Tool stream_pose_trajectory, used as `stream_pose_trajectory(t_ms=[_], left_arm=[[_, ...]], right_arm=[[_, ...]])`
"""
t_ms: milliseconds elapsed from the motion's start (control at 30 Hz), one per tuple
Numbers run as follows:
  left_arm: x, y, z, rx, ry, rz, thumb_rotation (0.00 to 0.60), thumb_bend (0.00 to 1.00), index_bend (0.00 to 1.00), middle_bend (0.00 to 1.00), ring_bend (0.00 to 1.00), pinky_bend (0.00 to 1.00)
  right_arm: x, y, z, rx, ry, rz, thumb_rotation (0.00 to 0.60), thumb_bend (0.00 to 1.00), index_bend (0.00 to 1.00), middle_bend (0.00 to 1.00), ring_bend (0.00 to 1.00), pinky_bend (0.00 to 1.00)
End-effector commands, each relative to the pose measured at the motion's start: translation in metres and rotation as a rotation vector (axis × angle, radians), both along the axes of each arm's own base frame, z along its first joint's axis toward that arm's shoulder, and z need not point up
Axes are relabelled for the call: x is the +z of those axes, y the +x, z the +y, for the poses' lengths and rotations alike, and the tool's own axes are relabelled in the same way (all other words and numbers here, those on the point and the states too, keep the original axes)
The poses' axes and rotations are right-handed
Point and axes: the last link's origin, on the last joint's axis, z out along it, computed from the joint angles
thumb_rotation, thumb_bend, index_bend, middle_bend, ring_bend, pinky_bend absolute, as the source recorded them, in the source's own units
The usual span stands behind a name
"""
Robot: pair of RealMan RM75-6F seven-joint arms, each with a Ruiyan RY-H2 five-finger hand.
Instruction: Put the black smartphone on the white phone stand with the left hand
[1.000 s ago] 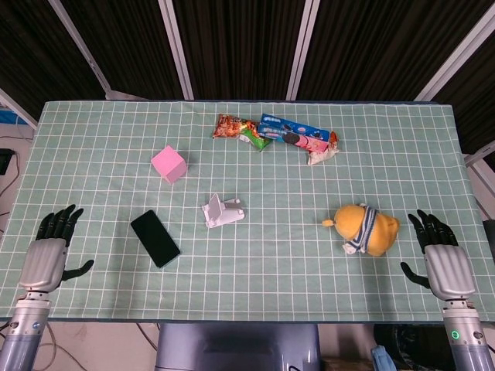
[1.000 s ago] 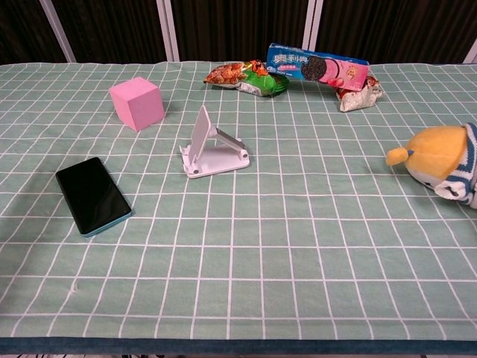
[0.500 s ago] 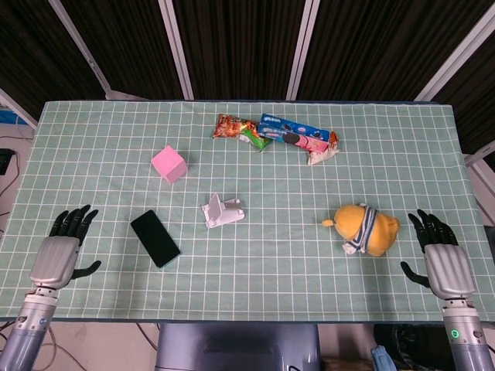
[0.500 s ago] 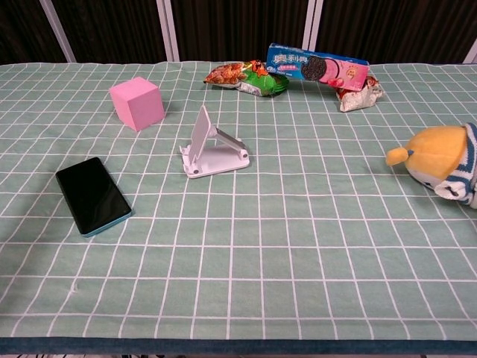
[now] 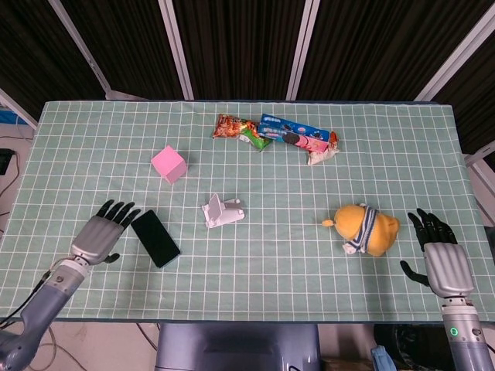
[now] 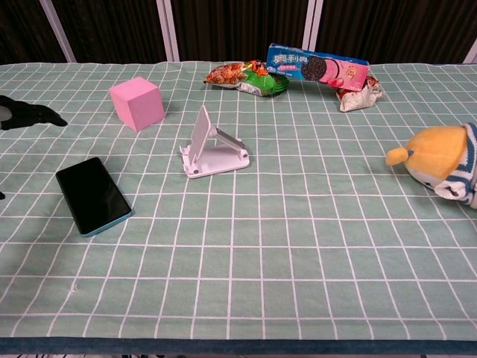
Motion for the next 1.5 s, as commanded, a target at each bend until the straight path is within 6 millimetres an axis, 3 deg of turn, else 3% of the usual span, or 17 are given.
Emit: stream_pose_trajectory(t_ms=[33, 333, 700, 1500], left_arm=[[-0.005, 0.013, 0.020, -0.030, -0.058, 0.066, 0.600, 0.12, 0.03, 0.04, 0.00, 0.00], [-0.024, 0.020, 0.030, -0.063, -0.117, 0.120, 0.600, 0.12, 0.11, 0.14, 0.00, 0.00], [-0.040, 0.026, 0.031, -0.077, -0.153, 0.130, 0.600, 0.12, 0.19, 0.15, 0.00, 0.00], [-0.060, 0.030, 0.033, -0.077, -0.188, 0.126, 0.600, 0.13, 0.21, 0.19, 0.00, 0.00]], right_arm=[[0.000, 0.000, 0.000, -0.001, 0.000, -0.001, 0.600, 0.37, 0.00, 0.00, 0.00, 0.14], [0.000, 0.000, 0.000, -0.002, 0.000, -0.005, 0.600, 0.37, 0.00, 0.00, 0.00, 0.14], [0.000, 0.000, 0.000, -0.003, 0.001, -0.007, 0.600, 0.37, 0.00, 0.00, 0.00, 0.14], [0.001, 0.000, 0.000, -0.004, 0.001, -0.009, 0.600, 0.37, 0.00, 0.00, 0.00, 0.14]])
